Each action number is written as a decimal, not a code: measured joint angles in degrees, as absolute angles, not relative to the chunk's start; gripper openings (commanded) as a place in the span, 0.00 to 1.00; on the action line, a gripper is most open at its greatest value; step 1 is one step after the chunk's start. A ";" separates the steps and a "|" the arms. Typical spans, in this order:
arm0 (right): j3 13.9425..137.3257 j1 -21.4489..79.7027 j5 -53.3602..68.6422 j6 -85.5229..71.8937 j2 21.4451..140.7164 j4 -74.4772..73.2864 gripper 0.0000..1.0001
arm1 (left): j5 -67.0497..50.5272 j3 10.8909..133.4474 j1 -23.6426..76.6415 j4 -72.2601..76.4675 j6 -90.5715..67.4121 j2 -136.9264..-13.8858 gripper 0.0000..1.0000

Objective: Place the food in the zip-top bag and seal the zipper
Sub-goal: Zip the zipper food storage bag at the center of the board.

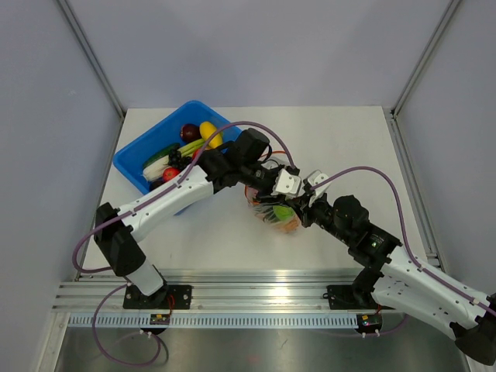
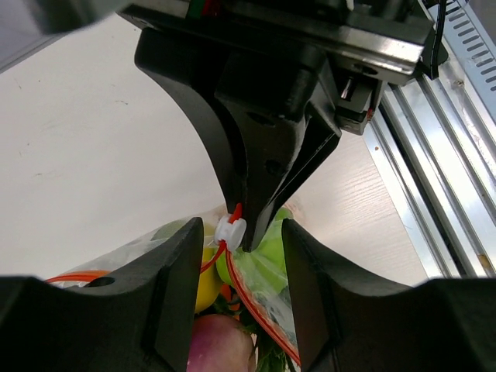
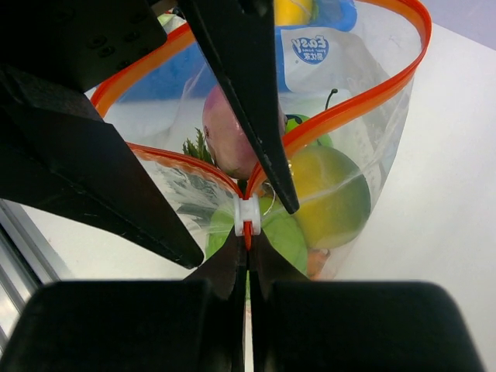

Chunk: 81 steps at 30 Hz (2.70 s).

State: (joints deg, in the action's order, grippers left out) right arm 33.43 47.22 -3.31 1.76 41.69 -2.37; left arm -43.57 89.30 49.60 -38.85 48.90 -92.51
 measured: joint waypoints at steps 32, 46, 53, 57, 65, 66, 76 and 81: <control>35.33 47.24 -3.68 3.44 41.39 -6.09 0.26 | -48.29 92.68 48.03 -42.06 46.50 -94.37 0.00; 37.10 47.27 -2.39 3.97 45.06 -6.44 0.00 | -48.99 92.68 47.20 -42.13 46.17 -94.37 0.00; 34.15 47.64 -6.57 2.90 40.64 -3.81 0.00 | -49.54 92.68 47.13 -40.77 46.26 -94.37 0.00; 31.79 47.75 -9.58 2.74 34.44 -3.60 0.00 | -50.13 92.68 47.35 -40.05 46.28 -94.37 0.00; 30.55 47.75 -12.21 2.74 30.61 -3.53 0.00 | -50.63 92.68 46.61 -40.05 46.19 -94.50 0.00; 30.41 47.75 -12.56 2.74 30.50 -3.44 0.00 | -50.65 92.68 46.48 -40.07 46.19 -94.63 0.00; 29.15 47.75 -17.65 2.74 28.93 -2.94 0.00 | -51.00 88.82 42.24 -39.64 44.21 -94.04 0.00; 28.77 47.77 -20.12 2.72 27.77 -3.07 0.00 | -49.98 84.53 40.36 -38.28 41.67 -91.72 0.00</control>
